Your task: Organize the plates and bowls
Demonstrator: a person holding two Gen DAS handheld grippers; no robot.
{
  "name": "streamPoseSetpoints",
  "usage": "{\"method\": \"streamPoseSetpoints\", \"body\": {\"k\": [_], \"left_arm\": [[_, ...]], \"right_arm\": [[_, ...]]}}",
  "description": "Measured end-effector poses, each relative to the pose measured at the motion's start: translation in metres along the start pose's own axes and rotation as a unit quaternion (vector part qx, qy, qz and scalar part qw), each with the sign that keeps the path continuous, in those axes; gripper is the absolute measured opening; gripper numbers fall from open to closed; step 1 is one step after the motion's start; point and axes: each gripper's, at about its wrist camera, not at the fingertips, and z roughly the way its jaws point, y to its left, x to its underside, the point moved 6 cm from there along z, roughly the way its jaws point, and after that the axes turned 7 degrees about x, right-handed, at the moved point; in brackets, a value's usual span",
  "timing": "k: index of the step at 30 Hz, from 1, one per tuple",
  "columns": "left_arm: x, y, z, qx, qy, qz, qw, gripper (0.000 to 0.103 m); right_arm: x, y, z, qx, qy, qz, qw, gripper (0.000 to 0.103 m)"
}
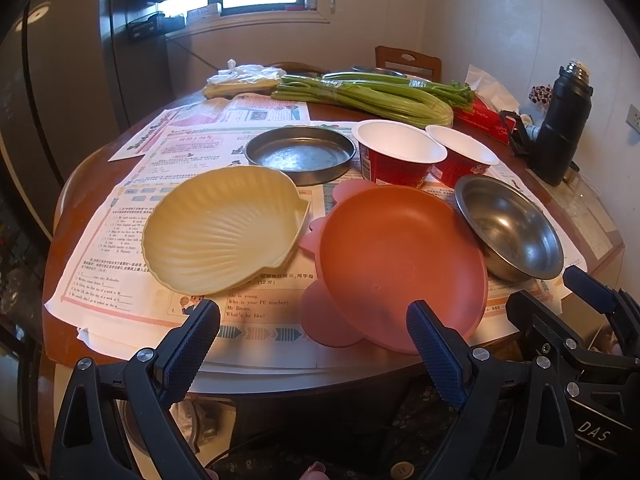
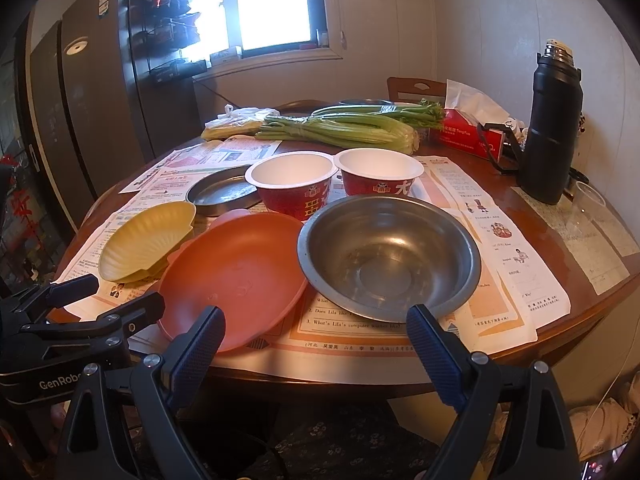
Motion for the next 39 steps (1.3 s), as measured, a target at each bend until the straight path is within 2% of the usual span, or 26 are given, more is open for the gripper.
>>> {"method": "streamPoseSetpoints", "body": {"k": [15,20,22,30,39], "left_arm": [[0.004,-0.003,0.001,0.007,-0.002,-0.003,1.0000,0.095],[0.005,0.003,0.000,-0.015,0.006,0.010,0.9998,0.095],[0.004,0.004,-0.002,-0.013,0.003,0.007,0.9999,0.095],[0.002,0.014,-0.006,-0.022,-0.005,0.005,0.9997,0.095],[-0.006,0.042,-0.020,-0.034,-0.031,-0.012,0.9989,0.095]], "right_arm": [[0.003,0.000,0.001,-0.002,0.001,0.000,1.000,0.092],[0.004,0.002,-0.001,-0.009,-0.002,0.000,1.000,0.092],[0.003,0.003,-0.002,-0.009,-0.004,-0.001,1.000,0.092],[-0.002,0.010,-0.009,-0.036,-0.021,0.001,0.999,0.092],[-0.021,0.029,-0.004,-0.061,-0.019,-0.030,0.998,0.092]]}}
